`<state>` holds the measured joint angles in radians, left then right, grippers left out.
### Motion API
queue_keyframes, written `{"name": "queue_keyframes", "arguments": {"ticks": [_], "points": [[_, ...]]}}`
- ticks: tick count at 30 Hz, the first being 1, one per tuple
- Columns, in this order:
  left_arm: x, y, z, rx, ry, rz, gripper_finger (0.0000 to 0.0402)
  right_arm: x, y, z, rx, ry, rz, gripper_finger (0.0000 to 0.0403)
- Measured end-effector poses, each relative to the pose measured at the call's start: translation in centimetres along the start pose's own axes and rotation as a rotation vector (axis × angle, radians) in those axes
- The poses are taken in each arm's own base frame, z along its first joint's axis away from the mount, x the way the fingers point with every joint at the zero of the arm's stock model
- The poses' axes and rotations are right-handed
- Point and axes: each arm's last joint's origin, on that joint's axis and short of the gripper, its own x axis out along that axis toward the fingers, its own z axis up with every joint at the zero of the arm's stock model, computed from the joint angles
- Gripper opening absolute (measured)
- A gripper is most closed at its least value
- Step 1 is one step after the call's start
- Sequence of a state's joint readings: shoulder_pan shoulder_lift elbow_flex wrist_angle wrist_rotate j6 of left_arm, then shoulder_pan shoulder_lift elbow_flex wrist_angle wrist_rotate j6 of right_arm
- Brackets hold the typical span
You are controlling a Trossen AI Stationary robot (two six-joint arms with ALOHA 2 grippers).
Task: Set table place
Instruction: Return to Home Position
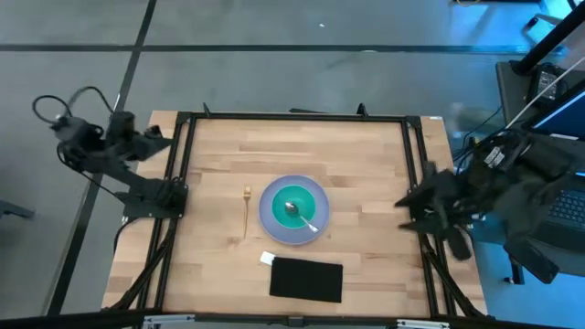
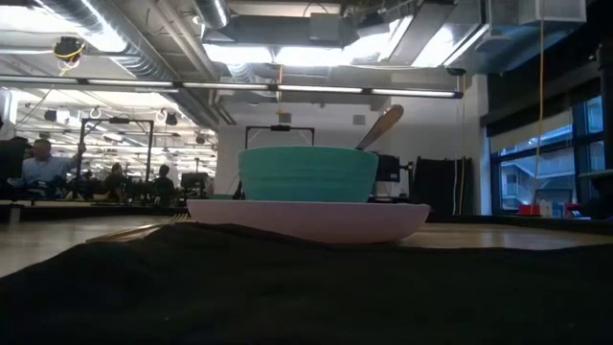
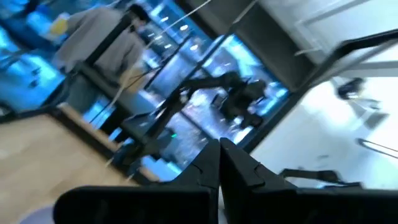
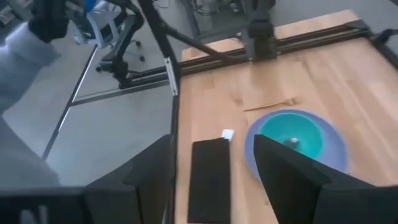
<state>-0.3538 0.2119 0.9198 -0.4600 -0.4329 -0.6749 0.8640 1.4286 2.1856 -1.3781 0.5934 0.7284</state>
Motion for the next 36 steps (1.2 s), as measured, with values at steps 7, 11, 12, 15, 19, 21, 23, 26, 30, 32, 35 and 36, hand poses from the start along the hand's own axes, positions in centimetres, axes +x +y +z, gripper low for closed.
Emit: {"name": "queue_keyframes", "arguments": {"ticks": [7,11,12,15,19,21,23,26,30,32,35,36], "points": [[-0.5,0.6,-1.0,0.02,-0.004,-0.155,0.0014,5.1,1.7,-3.8,0.07,-0.124,0.147,0.0223],[0.8,0.9,-2.7,-0.001,-0.013,-0.259,0.0023,7.5,0.7,-7.4,0.091,-0.254,0.26,0.0223],[1.2,1.1,-3.3,-0.006,-0.017,-0.287,0.0026,7.7,0.0,-8.3,0.101,-0.291,0.279,0.0223],[1.8,1.2,-4.5,-0.015,-0.016,-0.414,0.0032,7.8,-3.0,-10.8,0.175,-0.387,0.332,0.0223],[2.6,2.0,-6.5,-0.01,0.011,-0.528,0.004,8.8,-6.8,-14.4,0.235,-0.459,0.377,0.0223],[2.8,2.4,-7.4,-0.012,0.016,-0.563,0.0044,9.6,-8.4,-15.8,0.281,-0.477,0.388,0.0223],[3.1,3.0,-8.3,-0.013,0.027,-0.56,0.0048,10.9,-10.2,-17.5,0.325,-0.434,0.378,0.0223],[3.5,3.9,-9.6,-0.024,0.043,-0.501,0.0053,12.7,-12.9,-19.6,0.353,-0.345,0.363,0.0223],[3.6,4.3,-9.9,-0.004,0.01,-0.46,0.0059,12.7,-16.0,-20.2,0.291,-0.389,0.359,0.0223],[3.7,4.4,-9.9,0.038,-0.008,-0.453,0.0062,12.2,-17.3,-20.3,0.237,-0.477,0.328,0.0223],[3.6,4.2,-9.6,0.088,-0.039,-0.49,0.0067,10.9,-18.8,-20.8,0.189,-0.595,0.341,0.0223],[3.4,4.1,-9.5,0.095,-0.038,-0.516,0.0068,10.6,-19.1,-21.1,0.183,-0.608,0.361,0.0223]]}}
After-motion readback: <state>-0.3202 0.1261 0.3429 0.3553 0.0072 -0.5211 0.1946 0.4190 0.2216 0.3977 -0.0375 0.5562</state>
